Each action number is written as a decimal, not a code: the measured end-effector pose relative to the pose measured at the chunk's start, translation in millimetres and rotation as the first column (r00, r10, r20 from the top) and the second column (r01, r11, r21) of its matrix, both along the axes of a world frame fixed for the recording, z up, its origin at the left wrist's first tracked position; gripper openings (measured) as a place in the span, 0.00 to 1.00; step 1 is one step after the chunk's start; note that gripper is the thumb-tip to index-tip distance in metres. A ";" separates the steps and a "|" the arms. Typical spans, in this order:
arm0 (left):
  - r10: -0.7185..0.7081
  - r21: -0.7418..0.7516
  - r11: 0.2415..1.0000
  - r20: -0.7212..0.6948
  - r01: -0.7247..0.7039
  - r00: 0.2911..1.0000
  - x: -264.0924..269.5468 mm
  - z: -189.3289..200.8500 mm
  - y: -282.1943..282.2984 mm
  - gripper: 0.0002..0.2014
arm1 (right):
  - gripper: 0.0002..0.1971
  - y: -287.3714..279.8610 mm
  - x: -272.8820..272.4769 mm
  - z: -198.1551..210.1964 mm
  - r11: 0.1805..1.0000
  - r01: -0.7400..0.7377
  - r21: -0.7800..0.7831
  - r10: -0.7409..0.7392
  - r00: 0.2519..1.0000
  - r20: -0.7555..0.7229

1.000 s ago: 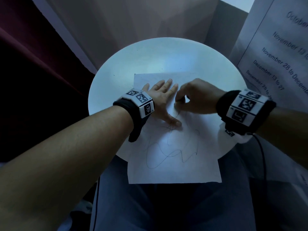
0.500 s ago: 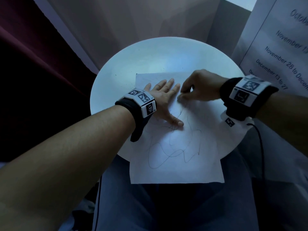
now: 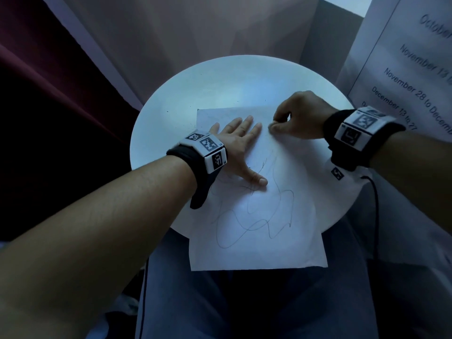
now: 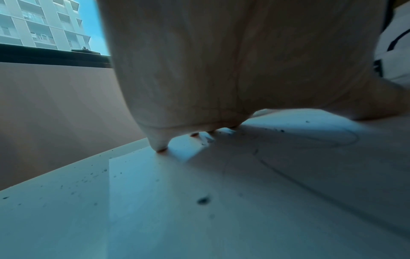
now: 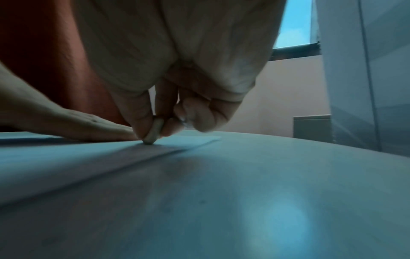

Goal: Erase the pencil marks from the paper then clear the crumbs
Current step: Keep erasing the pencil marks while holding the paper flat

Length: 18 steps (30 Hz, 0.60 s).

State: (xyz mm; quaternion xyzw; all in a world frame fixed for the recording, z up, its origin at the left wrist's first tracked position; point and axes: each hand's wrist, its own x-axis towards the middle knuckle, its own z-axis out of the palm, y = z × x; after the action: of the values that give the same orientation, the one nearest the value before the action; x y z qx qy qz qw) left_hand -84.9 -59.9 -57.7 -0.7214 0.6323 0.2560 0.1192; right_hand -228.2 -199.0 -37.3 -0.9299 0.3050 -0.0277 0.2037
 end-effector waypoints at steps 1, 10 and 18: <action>0.000 -0.001 1.000 0.003 0.000 1.000 -0.3 0.0 -0.2 0.70 | 0.06 6.3 -1.3 -0.5 0.999 -0.041 0.002 0.041 0.999 -0.013; 0.000 0.010 1.000 0.012 0.000 1.000 -1.5 1.5 -0.5 0.70 | 0.06 -0.2 -1.7 5.4 1.000 -0.016 -0.025 0.014 0.999 -0.050; -0.010 0.020 1.000 0.015 0.010 1.000 0.5 0.2 -0.6 0.71 | 0.06 29.4 -1.8 5.4 0.975 -0.209 0.068 0.216 0.969 -0.117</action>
State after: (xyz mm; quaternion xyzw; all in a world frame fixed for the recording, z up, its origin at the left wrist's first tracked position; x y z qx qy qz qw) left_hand -84.4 -60.5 -57.5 -0.7189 0.6325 0.2563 0.1322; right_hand -230.0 -169.6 -31.9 -0.9512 0.2162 0.0605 0.2118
